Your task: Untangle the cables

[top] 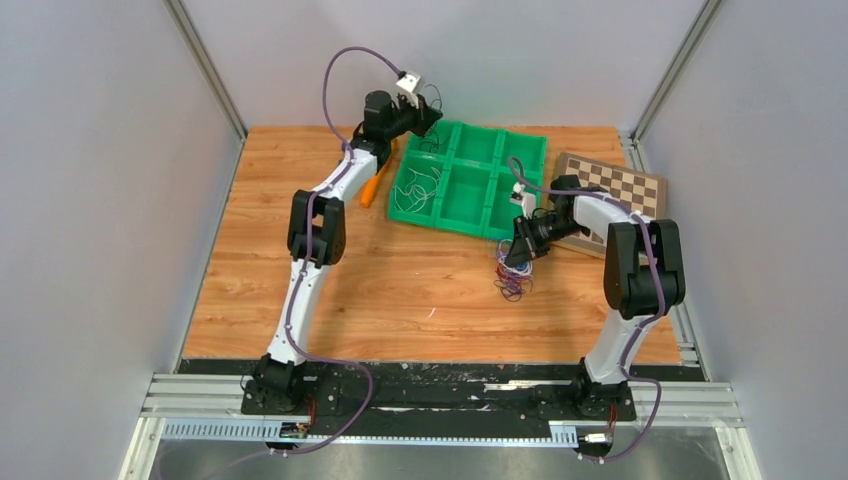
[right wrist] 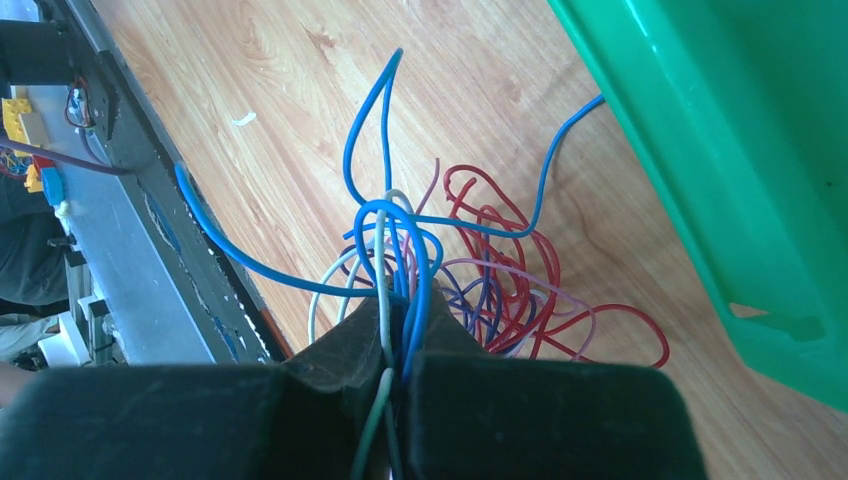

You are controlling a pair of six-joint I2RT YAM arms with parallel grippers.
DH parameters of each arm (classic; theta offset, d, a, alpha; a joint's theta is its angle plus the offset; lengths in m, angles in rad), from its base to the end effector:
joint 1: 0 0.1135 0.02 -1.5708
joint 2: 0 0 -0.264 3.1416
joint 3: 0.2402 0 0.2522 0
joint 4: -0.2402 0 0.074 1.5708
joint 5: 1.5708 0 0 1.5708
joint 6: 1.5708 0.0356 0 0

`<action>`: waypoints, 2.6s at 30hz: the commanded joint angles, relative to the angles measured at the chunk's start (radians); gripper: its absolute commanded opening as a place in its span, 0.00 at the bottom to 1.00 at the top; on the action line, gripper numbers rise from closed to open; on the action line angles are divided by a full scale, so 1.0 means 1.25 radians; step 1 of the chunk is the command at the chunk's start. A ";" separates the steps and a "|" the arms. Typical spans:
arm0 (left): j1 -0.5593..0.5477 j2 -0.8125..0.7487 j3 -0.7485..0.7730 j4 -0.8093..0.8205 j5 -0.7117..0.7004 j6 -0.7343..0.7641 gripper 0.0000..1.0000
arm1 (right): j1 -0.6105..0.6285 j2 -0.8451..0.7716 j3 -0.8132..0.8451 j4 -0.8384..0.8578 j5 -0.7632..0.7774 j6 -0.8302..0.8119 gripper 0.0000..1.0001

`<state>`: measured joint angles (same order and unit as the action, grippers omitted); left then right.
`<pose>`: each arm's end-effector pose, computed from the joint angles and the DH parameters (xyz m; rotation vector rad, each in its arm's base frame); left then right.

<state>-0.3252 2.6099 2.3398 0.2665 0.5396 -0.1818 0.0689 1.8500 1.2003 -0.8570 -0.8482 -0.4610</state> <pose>0.5667 -0.2104 0.2394 0.5459 1.5404 -0.8155 0.3277 0.0494 0.1695 -0.7390 2.5755 1.1697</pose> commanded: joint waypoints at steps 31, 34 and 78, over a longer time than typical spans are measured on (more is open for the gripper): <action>0.006 -0.023 -0.090 0.095 0.025 -0.217 0.17 | 0.002 0.028 0.073 -0.039 -0.036 -0.007 0.00; 0.012 -0.029 -0.085 0.078 -0.005 -0.199 0.27 | 0.007 0.037 0.083 -0.039 -0.038 -0.002 0.00; -0.151 -1.039 -1.313 -0.272 0.192 0.304 0.69 | 0.224 -0.091 -0.038 0.073 0.047 0.038 0.65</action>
<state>-0.4839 1.1839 0.6514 -0.1596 0.8181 0.1905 0.3347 1.7016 1.1507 -0.8761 -0.8230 -0.4694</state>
